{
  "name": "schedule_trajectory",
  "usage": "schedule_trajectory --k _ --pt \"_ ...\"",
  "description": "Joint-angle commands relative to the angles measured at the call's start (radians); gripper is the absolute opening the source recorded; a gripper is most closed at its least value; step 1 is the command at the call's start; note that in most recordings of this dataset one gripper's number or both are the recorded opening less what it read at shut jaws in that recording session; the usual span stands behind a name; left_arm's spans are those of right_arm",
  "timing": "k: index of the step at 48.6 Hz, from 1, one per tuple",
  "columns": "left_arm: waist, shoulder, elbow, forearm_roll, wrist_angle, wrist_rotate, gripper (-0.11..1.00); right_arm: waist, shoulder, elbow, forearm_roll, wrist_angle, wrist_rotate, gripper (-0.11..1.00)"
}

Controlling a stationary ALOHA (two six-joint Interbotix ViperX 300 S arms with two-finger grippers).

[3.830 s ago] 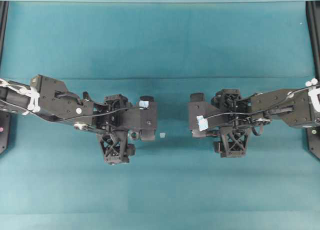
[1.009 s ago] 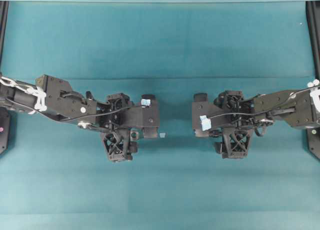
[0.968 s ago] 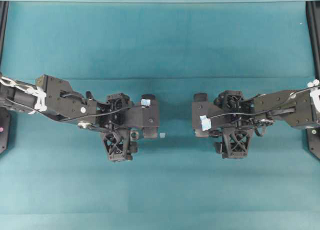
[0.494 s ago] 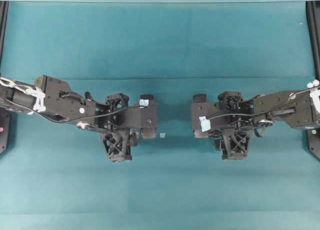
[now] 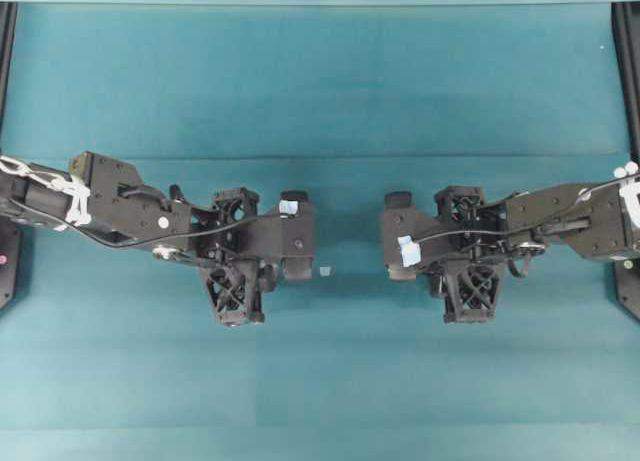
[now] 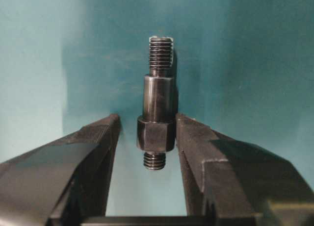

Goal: Insert the washer onto the shaft with both hands.
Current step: 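Close left gripper on washer and right gripper on hex collar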

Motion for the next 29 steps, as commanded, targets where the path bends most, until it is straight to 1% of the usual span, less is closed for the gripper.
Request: schedule_trajectory --k 1,29 --pt "-0.014 -0.003 -0.003 0.000 -0.006 0.002 0.36 -0.035 0.006 -0.002 -0.006 -0.002 -0.009 0.08" --pt "-0.023 -0.003 -0.003 0.000 -0.006 -0.002 0.36 -0.026 0.008 -0.002 -0.006 -0.006 -0.009 0.03"
